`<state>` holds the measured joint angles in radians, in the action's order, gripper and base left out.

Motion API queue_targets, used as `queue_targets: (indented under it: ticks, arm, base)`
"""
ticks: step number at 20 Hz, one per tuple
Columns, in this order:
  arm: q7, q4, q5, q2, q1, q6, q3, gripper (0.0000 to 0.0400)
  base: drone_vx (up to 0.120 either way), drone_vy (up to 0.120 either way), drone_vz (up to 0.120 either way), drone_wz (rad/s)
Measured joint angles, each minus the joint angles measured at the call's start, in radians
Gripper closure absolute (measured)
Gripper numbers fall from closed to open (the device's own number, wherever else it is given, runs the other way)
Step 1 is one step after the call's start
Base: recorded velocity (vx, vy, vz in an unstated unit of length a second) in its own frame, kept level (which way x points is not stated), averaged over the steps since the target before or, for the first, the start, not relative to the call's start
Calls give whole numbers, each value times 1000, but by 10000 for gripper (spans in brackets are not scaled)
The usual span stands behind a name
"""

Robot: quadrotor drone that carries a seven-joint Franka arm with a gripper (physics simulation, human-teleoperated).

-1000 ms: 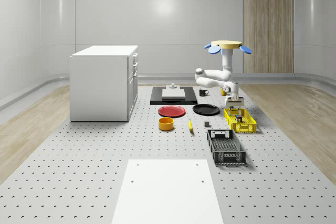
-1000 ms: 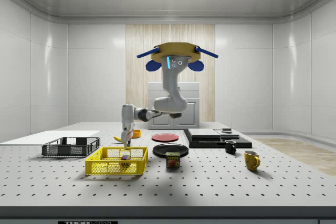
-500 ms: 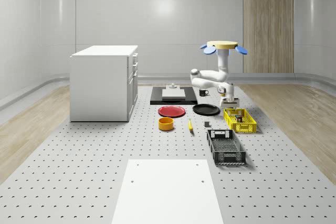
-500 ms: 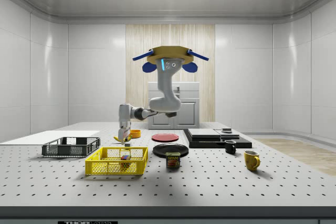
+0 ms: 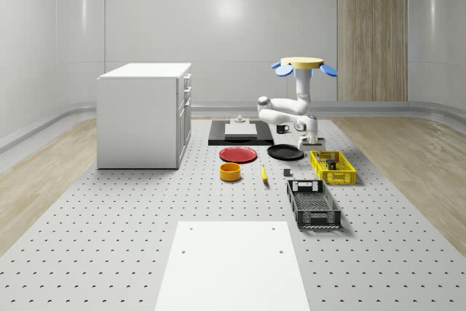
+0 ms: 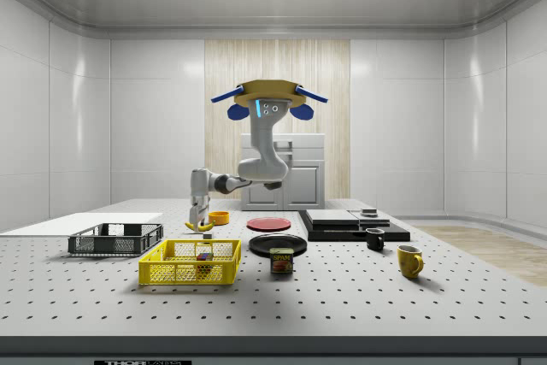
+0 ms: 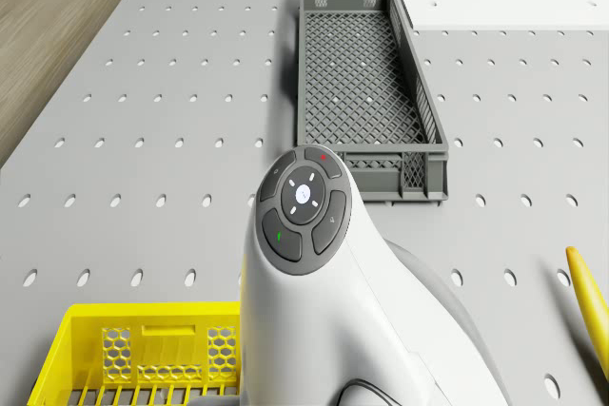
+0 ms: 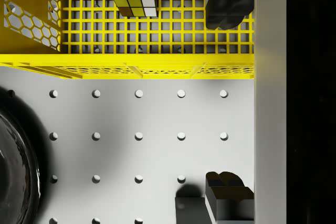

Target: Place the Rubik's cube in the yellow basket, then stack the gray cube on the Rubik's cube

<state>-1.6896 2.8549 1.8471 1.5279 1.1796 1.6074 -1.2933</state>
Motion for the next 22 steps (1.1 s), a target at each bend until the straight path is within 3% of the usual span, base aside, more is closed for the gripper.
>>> queue_targets:
  ticks: [9,17,22]
  arm:
    - [-1,0,-1,3,1,2,0,0]
    - [-1,0,-2,4,1,4,-1,0]
    - [-1,0,-2,6,2,5,-1,0]
  base:
    - [9,-120,0,0]
    - [0,-120,-120,0]
    - [0,-120,0,0]
